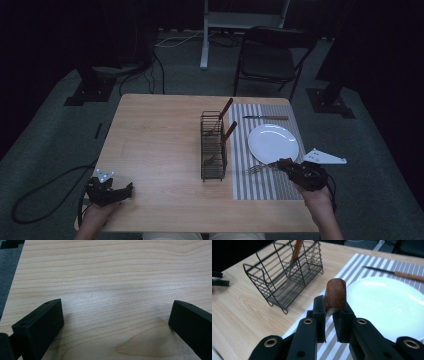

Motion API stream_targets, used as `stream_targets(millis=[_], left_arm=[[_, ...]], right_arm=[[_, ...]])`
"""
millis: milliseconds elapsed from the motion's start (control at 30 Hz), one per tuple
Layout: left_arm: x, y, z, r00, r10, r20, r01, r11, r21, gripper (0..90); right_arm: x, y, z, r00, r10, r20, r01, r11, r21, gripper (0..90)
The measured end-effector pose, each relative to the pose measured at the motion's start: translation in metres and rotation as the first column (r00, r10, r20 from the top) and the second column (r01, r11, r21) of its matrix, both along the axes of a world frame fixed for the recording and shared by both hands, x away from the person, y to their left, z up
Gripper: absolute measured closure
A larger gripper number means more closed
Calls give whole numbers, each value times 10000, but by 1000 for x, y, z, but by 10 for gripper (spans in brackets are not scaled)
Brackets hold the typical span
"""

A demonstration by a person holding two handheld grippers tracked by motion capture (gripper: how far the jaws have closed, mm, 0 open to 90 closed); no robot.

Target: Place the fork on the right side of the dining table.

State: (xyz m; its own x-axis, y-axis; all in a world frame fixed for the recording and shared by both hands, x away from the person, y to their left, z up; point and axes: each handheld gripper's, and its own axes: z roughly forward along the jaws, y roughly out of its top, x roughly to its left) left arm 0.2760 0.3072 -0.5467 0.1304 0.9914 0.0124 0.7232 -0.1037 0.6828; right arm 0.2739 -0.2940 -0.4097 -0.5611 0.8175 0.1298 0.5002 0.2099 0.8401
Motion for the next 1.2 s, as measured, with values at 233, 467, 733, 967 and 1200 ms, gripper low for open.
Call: stream_targets(millis=[233,467,733,967,1200], left_arm=[[0,0,0,10000,0,2,0,10000,0,2],[0,0,0,10000,14,17,-14,10000,-18,2],[0,0,0,10000,12,10,-12,10000,-14,2],[0,0,0,10000,12,10,-12,10000,-13,2],[0,0,0,10000,54,-11,-54,10000,-6,2]], right_arm=[[-5,-7,-17,9989,-207,-423,219,9993,290,811],[-4,-12,-28,9959,-503,-755,540,9974,467,811],[-3,-21,-37,9918,-803,-999,905,9907,1018,809],[-4,-26,-43,9911,-1070,-793,1111,9926,489,703],[-2,-38,-54,9867,-1313,-958,1344,9906,263,641]])
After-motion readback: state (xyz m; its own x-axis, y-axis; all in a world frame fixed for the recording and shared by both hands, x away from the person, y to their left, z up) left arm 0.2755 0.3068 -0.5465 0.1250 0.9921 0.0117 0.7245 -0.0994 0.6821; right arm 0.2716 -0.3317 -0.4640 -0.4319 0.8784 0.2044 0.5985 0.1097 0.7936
